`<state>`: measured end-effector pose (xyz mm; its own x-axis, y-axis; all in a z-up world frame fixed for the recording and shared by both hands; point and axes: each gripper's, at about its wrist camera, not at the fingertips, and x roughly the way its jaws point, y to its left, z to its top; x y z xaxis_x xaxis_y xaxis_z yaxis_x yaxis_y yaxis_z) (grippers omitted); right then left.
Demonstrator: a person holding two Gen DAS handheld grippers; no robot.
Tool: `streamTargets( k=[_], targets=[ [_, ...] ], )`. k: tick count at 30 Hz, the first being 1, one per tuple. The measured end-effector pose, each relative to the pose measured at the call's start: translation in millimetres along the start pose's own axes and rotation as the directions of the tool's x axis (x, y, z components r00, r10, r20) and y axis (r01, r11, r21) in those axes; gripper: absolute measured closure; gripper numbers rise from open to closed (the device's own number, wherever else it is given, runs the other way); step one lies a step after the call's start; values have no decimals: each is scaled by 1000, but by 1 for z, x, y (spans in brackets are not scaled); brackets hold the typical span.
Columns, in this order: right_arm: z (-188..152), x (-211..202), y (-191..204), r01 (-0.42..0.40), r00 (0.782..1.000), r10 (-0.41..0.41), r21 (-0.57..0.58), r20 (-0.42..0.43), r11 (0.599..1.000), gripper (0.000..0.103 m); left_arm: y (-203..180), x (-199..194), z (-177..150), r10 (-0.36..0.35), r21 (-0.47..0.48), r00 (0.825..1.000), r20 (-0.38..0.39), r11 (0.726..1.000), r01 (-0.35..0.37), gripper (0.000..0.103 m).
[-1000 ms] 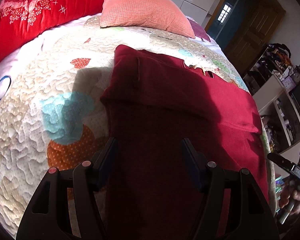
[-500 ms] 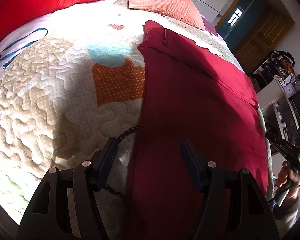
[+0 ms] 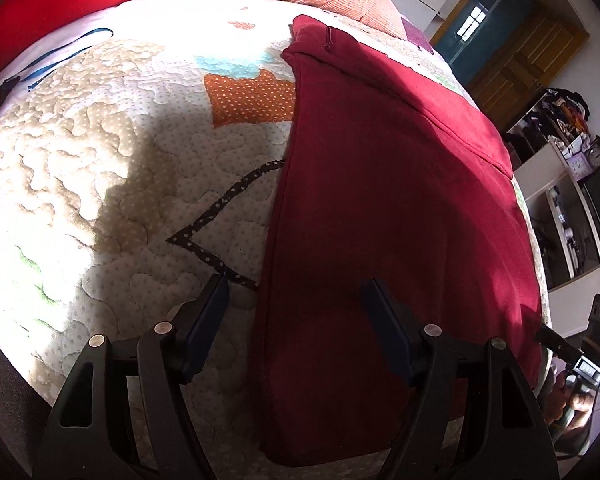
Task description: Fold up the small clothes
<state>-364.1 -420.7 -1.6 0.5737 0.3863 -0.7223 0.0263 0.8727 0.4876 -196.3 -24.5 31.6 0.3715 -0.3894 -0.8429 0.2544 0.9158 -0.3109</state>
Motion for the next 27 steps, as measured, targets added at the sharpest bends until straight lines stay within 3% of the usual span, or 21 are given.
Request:
streamTargets(
  k=[1, 2, 4, 6, 10, 16, 18, 23, 25, 26, 27],
  targets=[
    [2, 2, 6, -15, 1000, 15, -17, -10, 1000, 63, -2, 1, 0, 12, 13, 1000, -10, 1000, -12, 31],
    [1, 2, 10, -24, 1000, 23, -37, -18, 999, 68, -3, 0, 0, 14, 22, 1000, -22, 1000, -13, 31],
    [-2, 2, 14, -39, 999, 38, -63, -26, 997, 69, 1, -3, -2, -8, 10, 999, -40, 1000, 8, 31],
    [-6, 0, 10, -70, 997, 69, -52, -32, 996, 69, 7, -6, -6, -35, -21, 998, -54, 999, 34, 31],
    [-14, -4, 0, -185, 982, 185, 21, -26, 983, 54, 8, -11, -13, -57, -33, 994, -92, 998, 54, 31],
    [-19, -2, 10, -198, 980, 196, -47, -46, 979, 50, -5, -10, -23, 5, 54, 993, -118, 999, 2, 29],
    [-18, -1, 12, -208, 977, 205, -48, -58, 977, 49, -6, -9, -24, -1, 55, 993, -121, 998, 7, 23],
    [-18, 2, 12, -238, 970, 235, -42, -63, 970, 46, -6, -5, -23, -3, 52, 992, -129, 999, 10, 20],
    [-21, 4, 13, -251, 967, 249, -44, -56, 967, 46, -7, -3, -22, -27, 71, 990, -140, 997, 38, 12],
    [-22, 5, 15, -259, 965, 256, -50, -52, 965, 46, -9, -1, -22, -49, 87, 987, -151, 994, 63, 2],
    [-24, 6, 17, -264, 964, 261, -55, -51, 963, 46, -11, 2, -22, -57, 106, 985, -163, 992, 75, 1]
  ],
)
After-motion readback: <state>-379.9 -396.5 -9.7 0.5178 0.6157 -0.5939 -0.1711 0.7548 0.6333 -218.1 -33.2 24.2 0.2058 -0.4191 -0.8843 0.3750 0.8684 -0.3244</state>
